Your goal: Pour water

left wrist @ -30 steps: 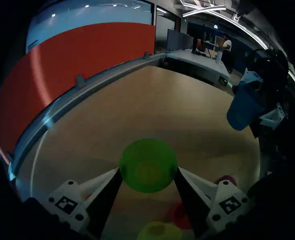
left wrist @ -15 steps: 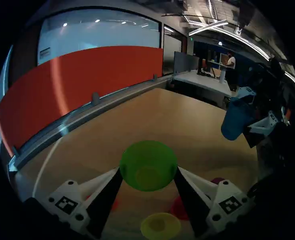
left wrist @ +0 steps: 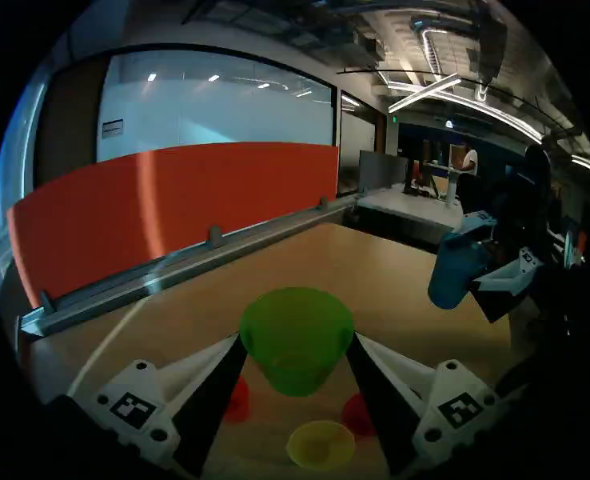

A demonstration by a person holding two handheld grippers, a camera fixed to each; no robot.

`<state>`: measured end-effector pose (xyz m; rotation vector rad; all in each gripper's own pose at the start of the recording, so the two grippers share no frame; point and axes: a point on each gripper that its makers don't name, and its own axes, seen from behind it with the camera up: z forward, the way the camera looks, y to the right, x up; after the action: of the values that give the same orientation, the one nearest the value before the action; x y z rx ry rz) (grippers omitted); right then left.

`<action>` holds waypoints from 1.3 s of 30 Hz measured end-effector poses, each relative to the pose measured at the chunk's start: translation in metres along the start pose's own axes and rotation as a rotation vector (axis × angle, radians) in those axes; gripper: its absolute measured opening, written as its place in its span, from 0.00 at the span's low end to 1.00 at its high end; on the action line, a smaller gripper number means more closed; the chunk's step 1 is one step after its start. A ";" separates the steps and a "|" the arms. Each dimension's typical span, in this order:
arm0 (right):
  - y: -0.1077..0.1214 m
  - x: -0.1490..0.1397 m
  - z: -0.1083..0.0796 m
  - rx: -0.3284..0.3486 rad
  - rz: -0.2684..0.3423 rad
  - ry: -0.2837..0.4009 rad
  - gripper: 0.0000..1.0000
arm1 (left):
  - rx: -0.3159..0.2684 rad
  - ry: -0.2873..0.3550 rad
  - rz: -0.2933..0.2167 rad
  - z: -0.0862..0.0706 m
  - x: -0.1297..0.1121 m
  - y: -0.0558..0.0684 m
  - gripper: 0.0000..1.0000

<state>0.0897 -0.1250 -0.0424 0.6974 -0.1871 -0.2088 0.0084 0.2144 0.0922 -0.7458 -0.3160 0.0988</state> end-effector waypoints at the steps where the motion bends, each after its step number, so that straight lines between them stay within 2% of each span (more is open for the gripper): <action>1: -0.001 0.001 0.001 0.002 0.000 0.002 0.90 | 0.002 0.017 -0.001 -0.003 0.002 -0.001 0.87; 9: -0.010 0.008 0.009 0.015 0.005 0.017 0.90 | 0.049 0.175 0.026 -0.033 0.024 -0.009 0.86; 14: -0.015 0.012 0.015 0.022 0.010 0.026 0.90 | 0.058 0.262 0.038 -0.054 0.036 -0.001 0.86; 18: -0.019 0.016 0.019 0.031 0.014 0.031 0.90 | 0.059 0.310 0.027 -0.068 0.041 0.005 0.87; 27: -0.029 0.018 0.027 0.047 0.015 0.039 0.90 | 0.077 0.339 0.000 -0.083 0.033 0.005 0.86; 39: -0.034 0.023 0.030 0.058 0.013 0.043 0.90 | 0.076 0.335 -0.010 -0.091 0.027 0.002 0.86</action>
<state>0.0998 -0.1747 -0.0397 0.7577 -0.1572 -0.1768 0.0632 0.1619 0.0346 -0.6723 0.0032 -0.0242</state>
